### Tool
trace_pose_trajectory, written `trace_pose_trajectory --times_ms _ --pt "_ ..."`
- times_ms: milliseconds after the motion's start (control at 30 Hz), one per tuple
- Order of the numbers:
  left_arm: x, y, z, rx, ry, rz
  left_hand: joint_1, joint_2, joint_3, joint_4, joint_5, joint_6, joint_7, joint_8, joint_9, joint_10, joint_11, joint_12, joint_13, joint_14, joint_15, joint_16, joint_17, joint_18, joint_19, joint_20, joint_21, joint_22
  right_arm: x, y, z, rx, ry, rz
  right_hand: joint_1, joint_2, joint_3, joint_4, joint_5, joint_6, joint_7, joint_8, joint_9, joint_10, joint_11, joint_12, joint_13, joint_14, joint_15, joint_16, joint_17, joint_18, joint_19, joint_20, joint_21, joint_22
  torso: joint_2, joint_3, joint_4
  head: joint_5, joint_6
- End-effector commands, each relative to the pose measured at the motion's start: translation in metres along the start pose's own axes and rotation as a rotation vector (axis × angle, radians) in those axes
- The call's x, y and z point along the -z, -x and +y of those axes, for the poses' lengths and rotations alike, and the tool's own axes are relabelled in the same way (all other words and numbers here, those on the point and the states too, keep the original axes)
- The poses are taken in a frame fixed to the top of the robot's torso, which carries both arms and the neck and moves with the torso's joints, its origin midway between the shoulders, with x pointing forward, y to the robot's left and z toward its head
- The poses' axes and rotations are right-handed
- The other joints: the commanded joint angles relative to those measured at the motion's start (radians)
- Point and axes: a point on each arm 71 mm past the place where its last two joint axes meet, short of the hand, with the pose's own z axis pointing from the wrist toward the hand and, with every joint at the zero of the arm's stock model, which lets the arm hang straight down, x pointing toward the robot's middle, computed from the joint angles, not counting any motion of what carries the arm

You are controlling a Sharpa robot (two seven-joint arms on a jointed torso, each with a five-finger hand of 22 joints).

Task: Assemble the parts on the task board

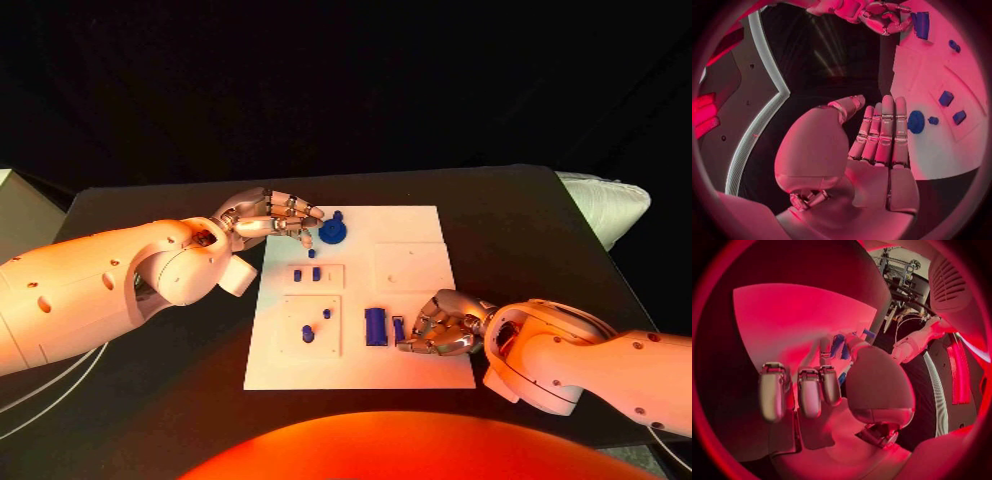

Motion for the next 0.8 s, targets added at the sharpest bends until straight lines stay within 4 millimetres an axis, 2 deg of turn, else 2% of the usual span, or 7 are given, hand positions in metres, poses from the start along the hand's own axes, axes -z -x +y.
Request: trace_pose_trajectory --times_ms 33,167,333,800 --pt "-0.0008 -0.0022 -0.0005 0.005 -0.004 0.017 -0.008 -0.001 0.001 0.005 0.005 -0.007 0.031 0.006 -0.001 -0.007 0.003 0.001 0.001 -0.001 0.006 -0.003 0.001 0.012 0.006 0.002 -0.004 -0.001 -0.0010 0.0006 -0.0010 0.003 -0.005 -0.005 -0.003 0.012 -0.007 0.000 0.000 -0.006 -0.002 0.004 -0.001 0.066 0.002 0.001 0.217 0.093 0.000 -0.003 0.222 -0.012 0.067 0.000 0.003 0.229 0.000 -0.0011 0.0010 -0.002 0.000" --pt "-0.0009 -0.0028 -0.0006 0.005 -0.003 0.018 -0.009 0.000 0.001 0.006 0.005 -0.008 0.032 0.006 -0.001 -0.007 0.003 0.001 0.001 -0.001 0.006 -0.003 0.002 0.012 0.006 0.002 -0.005 -0.002 -0.0023 0.0020 -0.0026 0.016 -0.015 -0.014 -0.005 0.021 -0.008 -0.001 0.002 -0.006 -0.003 0.004 -0.002 0.066 0.002 0.001 0.217 0.093 0.000 -0.003 0.221 -0.012 0.068 0.000 0.004 0.230 0.000 -0.0024 -0.0001 -0.003 0.000" --pt "-0.0010 -0.0032 -0.0007 0.005 -0.004 0.020 -0.011 0.000 0.000 0.008 0.004 -0.008 0.032 0.007 -0.002 -0.008 0.004 0.001 0.001 -0.001 0.006 -0.002 0.002 0.012 0.007 0.002 -0.006 -0.003 -0.0042 0.0046 -0.0053 0.026 -0.027 -0.030 0.018 0.033 -0.003 -0.010 -0.002 -0.008 -0.003 0.003 -0.004 0.066 0.001 0.001 0.217 0.093 -0.001 -0.003 0.221 -0.012 0.067 -0.001 0.004 0.230 -0.001 -0.0015 0.0006 -0.003 0.000" --pt "-0.0013 -0.0038 -0.0008 0.005 -0.004 0.021 -0.012 0.000 0.000 0.010 0.004 -0.008 0.032 0.007 -0.002 -0.008 0.004 0.002 0.001 -0.001 0.006 -0.002 0.002 0.012 0.008 0.002 -0.008 -0.004 -0.0082 0.0064 -0.0043 0.025 -0.026 -0.053 0.041 0.032 -0.003 -0.016 -0.004 -0.009 -0.004 0.003 -0.005 0.066 0.000 0.001 0.218 0.093 -0.001 -0.002 0.222 -0.012 0.068 -0.001 0.005 0.230 -0.001 -0.0001 -0.0007 -0.004 0.000"
